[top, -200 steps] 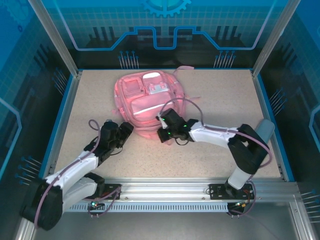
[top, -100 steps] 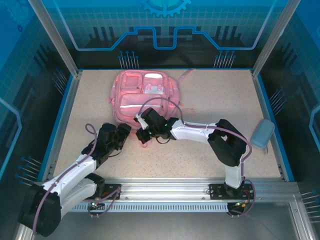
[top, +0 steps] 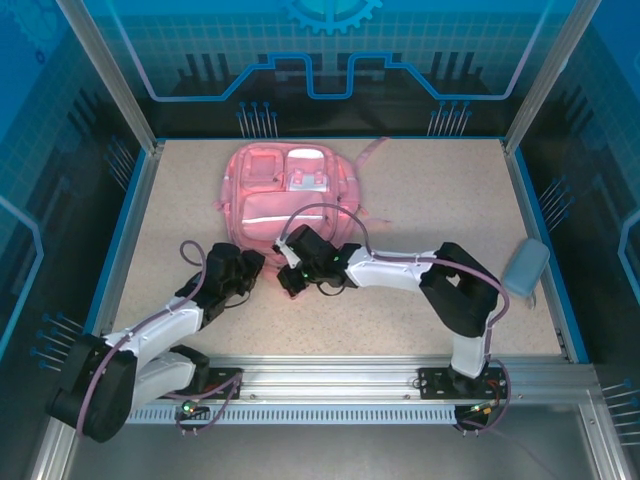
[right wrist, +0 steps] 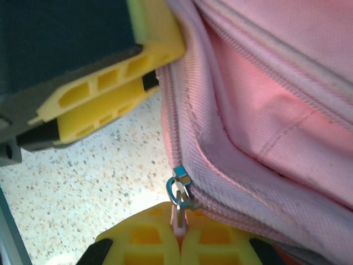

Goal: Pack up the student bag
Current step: Zip the student bag at the top-center of the table.

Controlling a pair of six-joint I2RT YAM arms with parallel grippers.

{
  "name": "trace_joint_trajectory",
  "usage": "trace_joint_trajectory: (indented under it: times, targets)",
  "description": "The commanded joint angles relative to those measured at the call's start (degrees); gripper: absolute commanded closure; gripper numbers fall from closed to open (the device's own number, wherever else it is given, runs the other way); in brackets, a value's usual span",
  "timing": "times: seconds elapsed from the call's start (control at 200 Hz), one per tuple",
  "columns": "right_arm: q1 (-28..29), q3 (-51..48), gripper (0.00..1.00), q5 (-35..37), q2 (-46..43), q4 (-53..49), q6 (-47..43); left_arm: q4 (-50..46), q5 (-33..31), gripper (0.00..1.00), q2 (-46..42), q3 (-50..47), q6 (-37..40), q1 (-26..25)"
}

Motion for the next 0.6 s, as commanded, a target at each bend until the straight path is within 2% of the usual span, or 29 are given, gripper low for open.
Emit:
trace_joint_trajectory:
  times: [0.0,0.115,0.32,0.43,0.595]
  targets:
    - [1.6,-3.3,1.0,2.4,-7.1,-3.5,-1.6,0.9,-3.9,0.8,1.0,0.3,1.7,0.6]
    - [0.1,-8.2,1.0,6.8,-12.5,-5.5,-2.8,0.6,-3.9,0.88,0.8,0.1,3.7,0.6]
    - [-6.6,-14.3,1.0,10.7,-18.8,-8.8,-3.9,-1.6,-3.4,0.93,-0.7,0.0,6.4,0.6]
    - [-11.2,-14.8,1.0,13.5,-19.1,-9.6,-3.5,-3.6,-3.5,0.93,-2.4,-0.1,7.2,0.7]
    - [-17.1,-12.5,1.0,12.3,-16.1,-10.4,-2.8,-6.5,-3.5,0.94,-5.0,-0.2,8.4,0.7]
